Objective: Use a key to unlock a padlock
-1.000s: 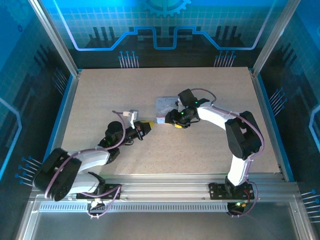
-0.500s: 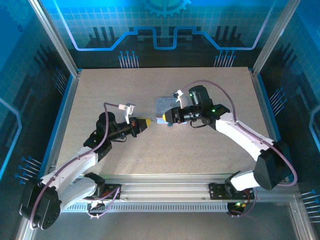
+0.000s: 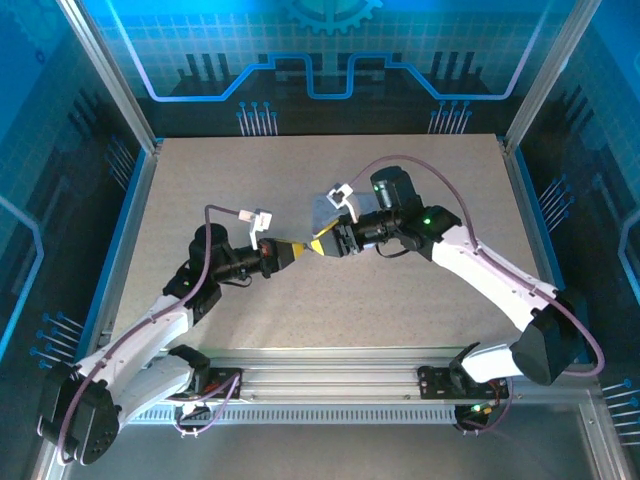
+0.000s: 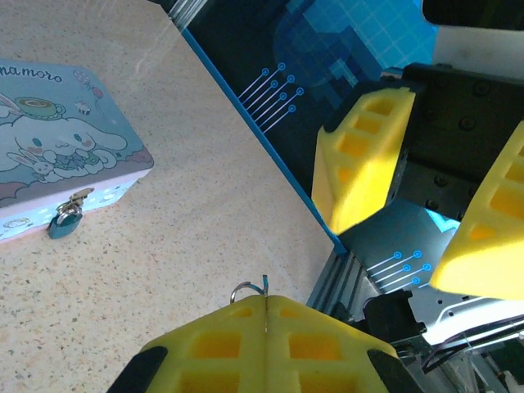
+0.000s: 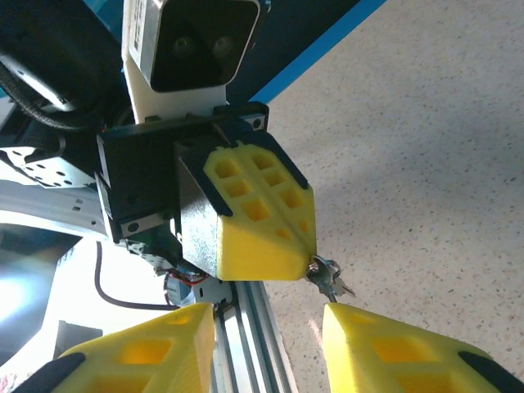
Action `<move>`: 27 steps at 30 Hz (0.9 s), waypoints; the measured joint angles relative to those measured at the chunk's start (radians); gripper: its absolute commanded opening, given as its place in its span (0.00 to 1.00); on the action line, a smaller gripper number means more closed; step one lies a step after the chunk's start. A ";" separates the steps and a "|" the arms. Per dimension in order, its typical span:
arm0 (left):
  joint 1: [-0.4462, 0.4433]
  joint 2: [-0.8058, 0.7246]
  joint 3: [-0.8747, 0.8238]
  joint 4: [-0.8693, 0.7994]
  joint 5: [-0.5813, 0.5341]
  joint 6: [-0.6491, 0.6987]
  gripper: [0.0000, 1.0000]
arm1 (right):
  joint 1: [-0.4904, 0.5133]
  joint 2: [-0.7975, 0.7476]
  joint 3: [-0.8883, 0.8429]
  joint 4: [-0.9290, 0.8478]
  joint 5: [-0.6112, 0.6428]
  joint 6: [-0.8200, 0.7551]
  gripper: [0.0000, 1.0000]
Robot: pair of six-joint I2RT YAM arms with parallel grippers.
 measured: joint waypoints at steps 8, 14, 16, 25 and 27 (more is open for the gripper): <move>0.006 -0.002 0.000 0.018 0.034 -0.054 0.00 | 0.000 0.032 0.000 -0.016 -0.020 -0.016 0.38; 0.008 -0.003 0.000 0.048 0.059 -0.090 0.00 | 0.001 0.067 0.013 -0.016 -0.046 -0.018 0.37; 0.008 -0.003 0.000 0.056 0.065 -0.101 0.00 | 0.002 0.071 0.013 -0.017 -0.047 -0.019 0.34; 0.014 -0.005 0.000 0.068 0.074 -0.122 0.00 | 0.002 0.074 0.015 -0.019 -0.072 -0.022 0.28; 0.015 -0.005 0.000 0.075 0.074 -0.129 0.00 | 0.002 0.075 0.015 -0.019 -0.079 -0.022 0.29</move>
